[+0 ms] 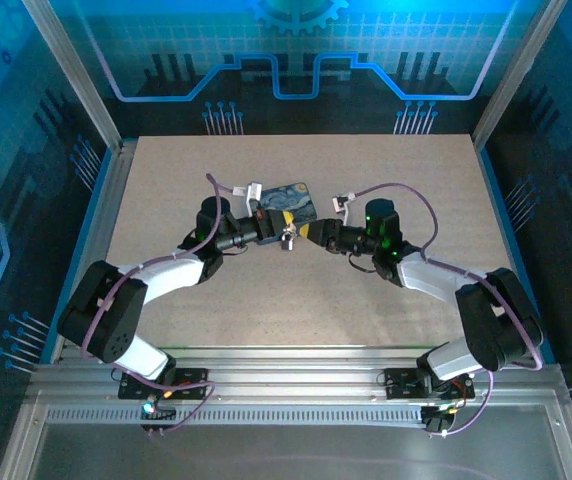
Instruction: Unlock the padlock with the key
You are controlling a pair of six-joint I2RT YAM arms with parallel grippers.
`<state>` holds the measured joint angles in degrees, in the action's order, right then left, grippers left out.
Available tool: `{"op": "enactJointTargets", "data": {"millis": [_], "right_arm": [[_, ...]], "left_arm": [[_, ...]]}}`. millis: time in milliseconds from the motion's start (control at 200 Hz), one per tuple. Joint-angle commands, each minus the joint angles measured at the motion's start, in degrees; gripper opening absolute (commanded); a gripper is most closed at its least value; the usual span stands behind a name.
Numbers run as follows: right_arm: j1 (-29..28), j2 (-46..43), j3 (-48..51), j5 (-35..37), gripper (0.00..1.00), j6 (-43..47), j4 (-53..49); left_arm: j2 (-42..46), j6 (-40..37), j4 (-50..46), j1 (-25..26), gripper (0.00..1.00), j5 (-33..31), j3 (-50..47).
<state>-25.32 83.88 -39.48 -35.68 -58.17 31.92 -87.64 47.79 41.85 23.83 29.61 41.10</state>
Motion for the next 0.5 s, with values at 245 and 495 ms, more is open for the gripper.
{"op": "enactJointTargets", "data": {"millis": [245, 495], "right_arm": [[-2.3, 5.2, -2.1, 3.9, 0.38, -3.4, 10.6], [-3.0, 9.0, -2.6, 3.0, 0.35, -6.0, 16.2]], "left_arm": [[-1.5, 3.7, 4.8, -0.3, 0.00, -2.5, -1.4], [-2.0, 4.4, 5.8, -0.4, 0.00, -2.2, -1.4]]}}
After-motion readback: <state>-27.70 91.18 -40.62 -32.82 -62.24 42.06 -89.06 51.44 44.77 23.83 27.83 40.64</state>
